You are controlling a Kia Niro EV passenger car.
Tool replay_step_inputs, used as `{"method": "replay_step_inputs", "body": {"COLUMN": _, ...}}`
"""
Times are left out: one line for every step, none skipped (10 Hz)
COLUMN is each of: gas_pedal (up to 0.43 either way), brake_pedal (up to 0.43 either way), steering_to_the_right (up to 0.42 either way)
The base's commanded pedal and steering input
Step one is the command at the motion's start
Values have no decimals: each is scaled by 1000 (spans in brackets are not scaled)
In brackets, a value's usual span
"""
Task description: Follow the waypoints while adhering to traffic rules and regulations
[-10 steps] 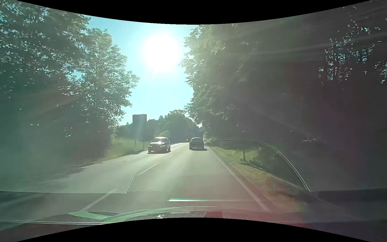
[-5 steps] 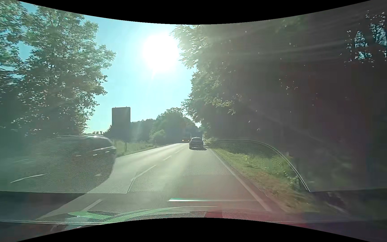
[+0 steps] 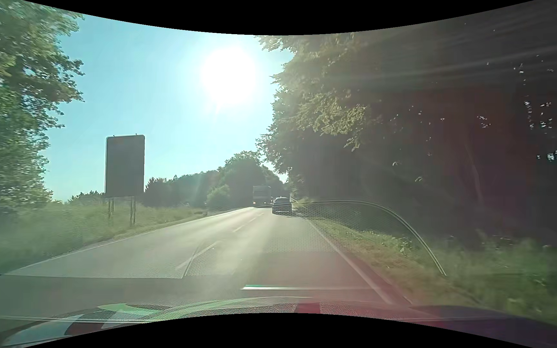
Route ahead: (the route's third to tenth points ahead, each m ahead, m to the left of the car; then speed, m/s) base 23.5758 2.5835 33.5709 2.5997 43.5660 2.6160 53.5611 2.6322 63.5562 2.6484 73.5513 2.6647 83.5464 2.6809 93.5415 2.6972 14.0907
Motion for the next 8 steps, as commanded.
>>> {"method": "replay_step_inputs", "body": {"gas_pedal": 150, "brake_pedal": 0, "steering_to_the_right": 2}}
{"method": "replay_step_inputs", "body": {"gas_pedal": 150, "brake_pedal": 0, "steering_to_the_right": 2}}
{"method": "replay_step_inputs", "body": {"gas_pedal": 150, "brake_pedal": 0, "steering_to_the_right": 1}}
{"method": "replay_step_inputs", "body": {"gas_pedal": 150, "brake_pedal": 0, "steering_to_the_right": 1}}
{"method": "replay_step_inputs", "body": {"gas_pedal": 150, "brake_pedal": 0, "steering_to_the_right": 0}}
{"method": "replay_step_inputs", "body": {"gas_pedal": 150, "brake_pedal": 0, "steering_to_the_right": 0}}
{"method": "replay_step_inputs", "body": {"gas_pedal": 150, "brake_pedal": 0, "steering_to_the_right": 0}}
{"method": "replay_step_inputs", "body": {"gas_pedal": 150, "brake_pedal": 0, "steering_to_the_right": 0}}
